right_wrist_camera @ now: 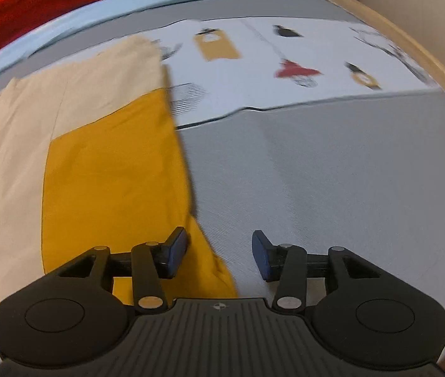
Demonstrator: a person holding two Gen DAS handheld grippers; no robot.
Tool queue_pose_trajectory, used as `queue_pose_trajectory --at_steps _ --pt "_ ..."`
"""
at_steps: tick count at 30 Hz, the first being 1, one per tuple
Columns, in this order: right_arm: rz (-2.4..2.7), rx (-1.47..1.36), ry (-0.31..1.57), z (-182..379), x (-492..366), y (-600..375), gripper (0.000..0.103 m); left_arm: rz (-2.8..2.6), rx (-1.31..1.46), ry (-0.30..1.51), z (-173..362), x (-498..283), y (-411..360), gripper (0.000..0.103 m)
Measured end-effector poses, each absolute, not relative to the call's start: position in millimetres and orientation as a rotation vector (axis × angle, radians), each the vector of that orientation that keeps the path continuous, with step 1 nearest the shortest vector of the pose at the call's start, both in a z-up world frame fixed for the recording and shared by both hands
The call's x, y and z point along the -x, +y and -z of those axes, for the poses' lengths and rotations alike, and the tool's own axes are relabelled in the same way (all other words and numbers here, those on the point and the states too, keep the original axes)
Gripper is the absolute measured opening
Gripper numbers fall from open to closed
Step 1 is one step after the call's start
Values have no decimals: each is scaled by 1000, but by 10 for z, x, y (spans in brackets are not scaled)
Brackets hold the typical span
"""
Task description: Fold large clothes
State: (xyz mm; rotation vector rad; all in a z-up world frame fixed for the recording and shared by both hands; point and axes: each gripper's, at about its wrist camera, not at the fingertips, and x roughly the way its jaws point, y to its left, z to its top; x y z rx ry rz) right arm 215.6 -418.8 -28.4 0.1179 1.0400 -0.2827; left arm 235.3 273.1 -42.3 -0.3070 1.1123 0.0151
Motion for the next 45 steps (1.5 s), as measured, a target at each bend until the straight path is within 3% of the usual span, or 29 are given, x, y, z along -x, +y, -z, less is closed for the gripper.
queue_pose_trajectory --at_steps 3,8,12,13,14,15,16,17,20,26,32,34,36,42,45 --pt "271 -180 1004 207 -2001 -4273 46 -50 492 1143 505 -2307 2973 58" --pt "198 -442 1063 349 -1898 -4421 51 -41 655 1201 742 -2306 3075 59" --pt "214 -449 1100 497 -1913 -4371 51 -60 709 1199 788 -2244 2982 59" --pt "214 -437 1100 494 -1919 -4351 50 -56 712 1193 780 -2247 2974 56" --pt "214 -422 1098 490 -1919 -4329 48 -46 713 1187 766 -2241 2964 36" --pt "219 -403 1094 482 -1924 -4308 36 -41 705 1182 752 -2244 2946 13" --pt "238 -377 1084 468 -1924 -4297 17 -22 702 1170 722 -2235 2933 9" --pt "244 -368 1076 455 -1920 -4308 8 -14 689 1152 671 -2224 2913 5" --pt "243 -400 1041 371 -1842 -4362 1 17 663 1073 461 -2134 2873 4" --pt "223 -440 945 -5 -1505 -4381 0 40 668 977 149 -1696 2941 3" --pt "277 -341 957 -232 -968 -4237 0 10 608 999 44 -1189 3043 5" --pt "356 -235 932 -307 -782 -4203 0 -59 501 1022 31 -1081 3012 19" --pt "362 -206 898 -323 -687 -4176 0 -126 370 991 -25 -976 2974 40" --pt "144 -119 841 -192 -683 -3824 3 -64 322 875 -204 -953 2702 42" --pt "70 -83 847 -123 -792 -3617 11 -17 240 898 -165 -1022 2405 43"
